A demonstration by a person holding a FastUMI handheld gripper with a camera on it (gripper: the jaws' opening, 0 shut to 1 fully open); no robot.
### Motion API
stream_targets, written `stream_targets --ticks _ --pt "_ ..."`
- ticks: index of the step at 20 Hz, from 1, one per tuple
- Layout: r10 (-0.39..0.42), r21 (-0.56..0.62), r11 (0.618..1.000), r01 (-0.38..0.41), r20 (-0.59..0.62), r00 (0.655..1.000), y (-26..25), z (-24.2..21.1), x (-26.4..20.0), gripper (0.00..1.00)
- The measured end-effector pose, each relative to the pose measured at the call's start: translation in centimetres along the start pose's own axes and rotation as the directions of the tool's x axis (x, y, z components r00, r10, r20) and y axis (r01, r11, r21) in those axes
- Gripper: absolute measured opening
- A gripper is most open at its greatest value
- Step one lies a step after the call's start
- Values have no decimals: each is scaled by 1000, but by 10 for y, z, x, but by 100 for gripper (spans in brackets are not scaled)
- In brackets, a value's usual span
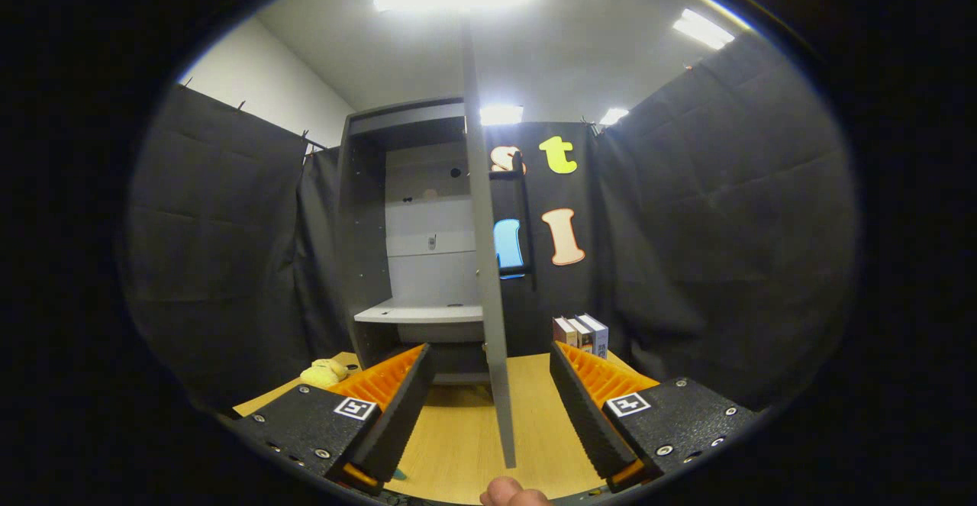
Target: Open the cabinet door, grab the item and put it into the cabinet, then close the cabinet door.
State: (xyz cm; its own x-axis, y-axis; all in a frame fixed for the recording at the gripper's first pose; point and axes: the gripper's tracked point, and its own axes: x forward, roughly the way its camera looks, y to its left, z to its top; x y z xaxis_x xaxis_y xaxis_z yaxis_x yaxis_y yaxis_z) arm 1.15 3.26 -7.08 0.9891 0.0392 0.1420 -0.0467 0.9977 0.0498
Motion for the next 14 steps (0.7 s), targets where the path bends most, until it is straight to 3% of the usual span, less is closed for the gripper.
stream_targets --ticks 7,11,14 --pt "43 23 999 -41 -97 994 121 -154 6 93" --pt "48 14 999 -46 -185 982 151 -241 32 94" --pt "21 -63 997 -37 -243 970 150 -292 47 94"
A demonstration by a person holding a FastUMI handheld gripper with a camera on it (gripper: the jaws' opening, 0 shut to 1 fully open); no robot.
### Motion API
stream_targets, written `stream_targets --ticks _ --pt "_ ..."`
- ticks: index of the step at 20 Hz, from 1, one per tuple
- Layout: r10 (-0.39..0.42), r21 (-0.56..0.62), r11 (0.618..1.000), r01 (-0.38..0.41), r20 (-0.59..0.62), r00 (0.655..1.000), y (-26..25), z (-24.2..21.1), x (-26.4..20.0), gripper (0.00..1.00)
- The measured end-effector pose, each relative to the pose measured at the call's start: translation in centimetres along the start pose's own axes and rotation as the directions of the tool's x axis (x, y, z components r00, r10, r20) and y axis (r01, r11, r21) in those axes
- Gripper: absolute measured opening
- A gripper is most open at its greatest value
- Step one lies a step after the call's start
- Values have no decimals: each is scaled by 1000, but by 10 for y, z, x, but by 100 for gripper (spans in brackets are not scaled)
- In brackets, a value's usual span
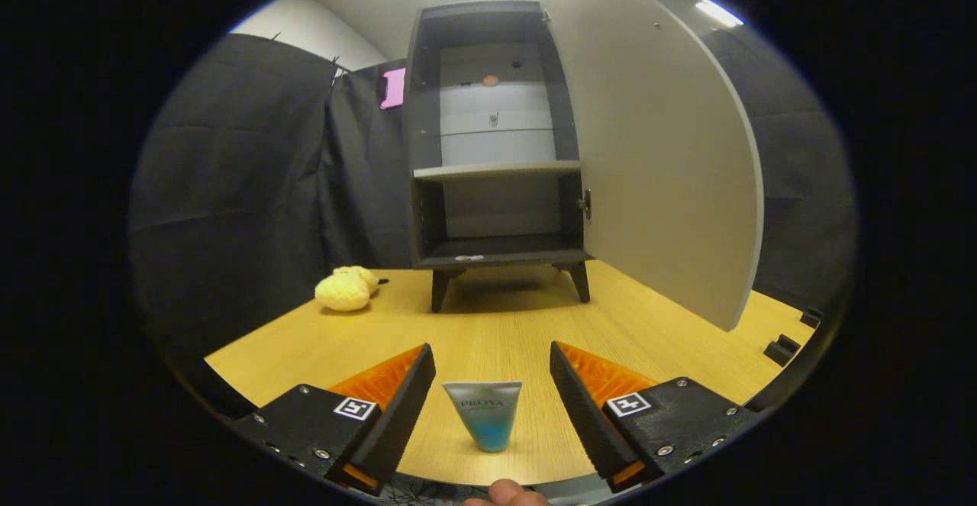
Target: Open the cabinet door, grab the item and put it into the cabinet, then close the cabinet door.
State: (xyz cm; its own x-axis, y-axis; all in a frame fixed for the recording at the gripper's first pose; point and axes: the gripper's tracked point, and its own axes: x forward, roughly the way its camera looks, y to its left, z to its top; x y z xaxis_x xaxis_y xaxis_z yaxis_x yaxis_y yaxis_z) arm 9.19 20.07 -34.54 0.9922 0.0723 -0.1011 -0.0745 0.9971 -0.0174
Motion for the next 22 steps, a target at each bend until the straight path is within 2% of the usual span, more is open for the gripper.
stream_targets --ticks 3,5,7,8,13,19,22 --pt "-22 -7 1000 21 -87 996 5 -40 14 93" --pt "8 -14 1000 -10 -130 991 14 -60 19 93" --pt "16 -48 999 -21 -110 994 15 -58 22 75" --pt "17 -64 998 -23 -102 995 16 -54 19 54" --pt "18 -77 997 -27 -118 993 13 -43 17 52" --pt "1 -65 998 -9 -124 992 9 -2 11 52" --pt "-18 -84 996 9 -109 994 4 34 12 52"
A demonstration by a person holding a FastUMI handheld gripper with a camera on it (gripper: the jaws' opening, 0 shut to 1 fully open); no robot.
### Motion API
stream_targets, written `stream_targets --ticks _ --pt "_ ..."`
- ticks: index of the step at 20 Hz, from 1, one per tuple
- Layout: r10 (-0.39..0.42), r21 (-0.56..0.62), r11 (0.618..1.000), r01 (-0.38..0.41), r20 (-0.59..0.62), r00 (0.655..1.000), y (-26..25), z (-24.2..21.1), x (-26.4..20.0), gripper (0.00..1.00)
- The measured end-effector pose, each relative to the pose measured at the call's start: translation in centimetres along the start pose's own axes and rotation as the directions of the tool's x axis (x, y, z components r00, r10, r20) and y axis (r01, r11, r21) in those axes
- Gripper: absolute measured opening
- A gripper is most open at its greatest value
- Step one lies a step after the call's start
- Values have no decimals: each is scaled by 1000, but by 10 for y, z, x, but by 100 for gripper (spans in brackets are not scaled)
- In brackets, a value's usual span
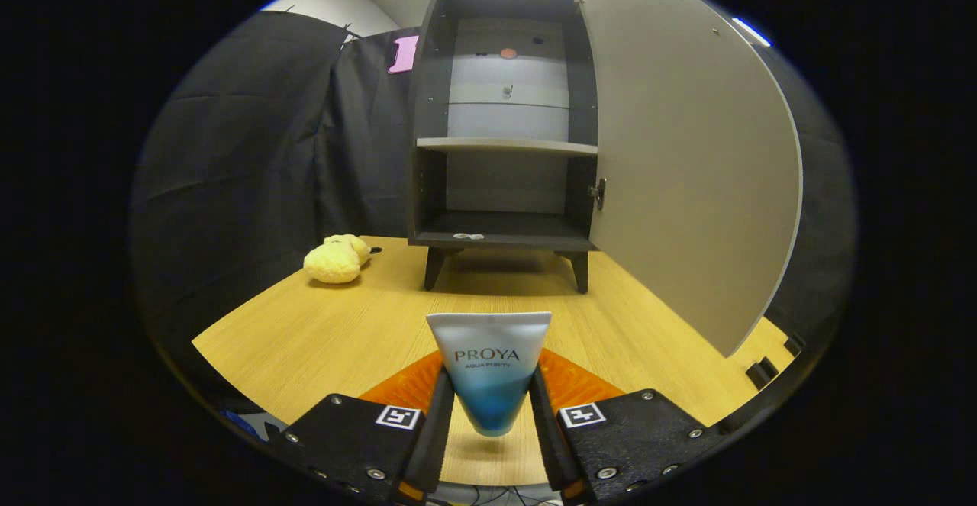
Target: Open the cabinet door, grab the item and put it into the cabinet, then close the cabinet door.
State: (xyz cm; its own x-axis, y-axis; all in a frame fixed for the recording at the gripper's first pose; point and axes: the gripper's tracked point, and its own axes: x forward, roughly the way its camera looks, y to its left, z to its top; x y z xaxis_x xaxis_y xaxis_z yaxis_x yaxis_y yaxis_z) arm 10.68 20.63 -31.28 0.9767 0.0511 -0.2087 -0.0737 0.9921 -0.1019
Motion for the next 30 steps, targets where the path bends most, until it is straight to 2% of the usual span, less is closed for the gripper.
stream_targets --ticks 4,9,13,18,21,25,30 --pt "-14 24 1000 14 -1 1000 0 56 -5 52" --pt "-22 -20 1000 22 -1 1000 14 128 -7 52" --pt "14 -43 999 -12 45 999 29 187 -6 52" --pt "35 -39 999 -31 113 993 23 257 10 52" --pt "35 -65 998 -24 168 985 10 300 36 52" --pt "31 -40 999 -23 204 979 -6 349 86 52" --pt "41 -75 997 -24 230 972 -9 381 176 52"
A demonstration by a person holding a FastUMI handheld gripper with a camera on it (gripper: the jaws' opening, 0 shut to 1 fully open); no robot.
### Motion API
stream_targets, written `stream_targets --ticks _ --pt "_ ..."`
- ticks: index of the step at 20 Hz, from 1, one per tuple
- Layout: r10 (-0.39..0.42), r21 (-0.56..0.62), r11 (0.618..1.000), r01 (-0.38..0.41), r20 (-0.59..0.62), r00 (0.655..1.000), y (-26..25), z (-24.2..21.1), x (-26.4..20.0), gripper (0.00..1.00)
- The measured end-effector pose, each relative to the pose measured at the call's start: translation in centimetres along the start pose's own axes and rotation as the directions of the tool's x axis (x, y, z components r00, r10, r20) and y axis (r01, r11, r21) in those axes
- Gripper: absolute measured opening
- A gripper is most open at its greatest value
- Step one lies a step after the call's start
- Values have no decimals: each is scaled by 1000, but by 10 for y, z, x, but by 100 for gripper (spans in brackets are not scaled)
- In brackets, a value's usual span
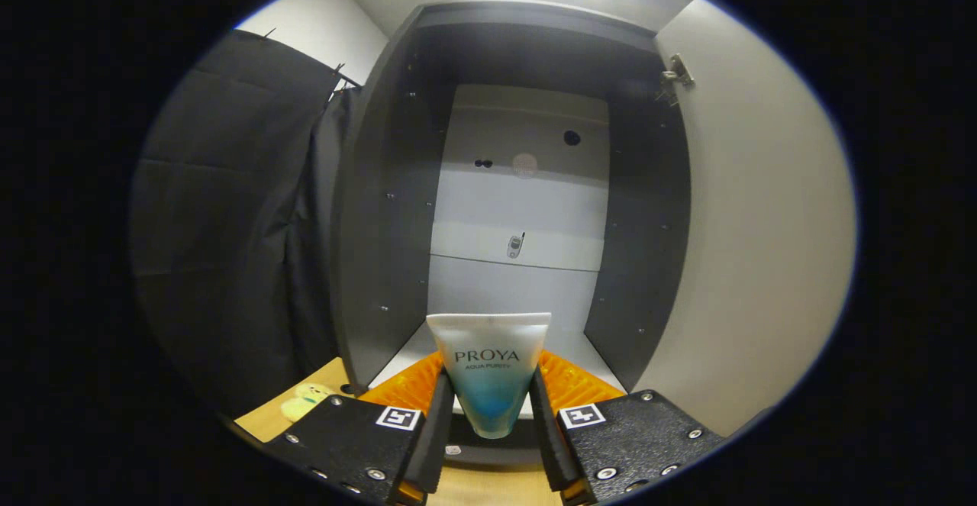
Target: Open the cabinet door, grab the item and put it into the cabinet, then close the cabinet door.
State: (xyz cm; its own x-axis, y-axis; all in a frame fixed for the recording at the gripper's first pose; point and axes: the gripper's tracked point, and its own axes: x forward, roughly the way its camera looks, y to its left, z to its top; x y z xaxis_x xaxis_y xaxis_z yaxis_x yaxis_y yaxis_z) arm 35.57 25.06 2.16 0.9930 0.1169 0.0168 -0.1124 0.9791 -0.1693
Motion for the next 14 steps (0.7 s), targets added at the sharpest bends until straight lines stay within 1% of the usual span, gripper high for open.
stream_targets --ticks 2,3,6,8,10,11,13,14 --pt "15 18 1000 -15 -11 1000 1 -10 35 52" --pt "8 18 1000 -7 -19 1000 -3 -16 53 52" --pt "14 59 998 -12 -42 999 -8 -31 92 52" --pt "20 91 996 -16 -52 998 -10 -41 111 52" --pt "17 65 998 -12 -70 997 -12 -54 123 52" --pt "30 61 998 -26 -78 997 -9 -58 125 52" --pt "52 79 996 -45 -87 995 -3 -65 136 53" --pt "47 77 996 -40 -86 995 -4 -66 141 54"
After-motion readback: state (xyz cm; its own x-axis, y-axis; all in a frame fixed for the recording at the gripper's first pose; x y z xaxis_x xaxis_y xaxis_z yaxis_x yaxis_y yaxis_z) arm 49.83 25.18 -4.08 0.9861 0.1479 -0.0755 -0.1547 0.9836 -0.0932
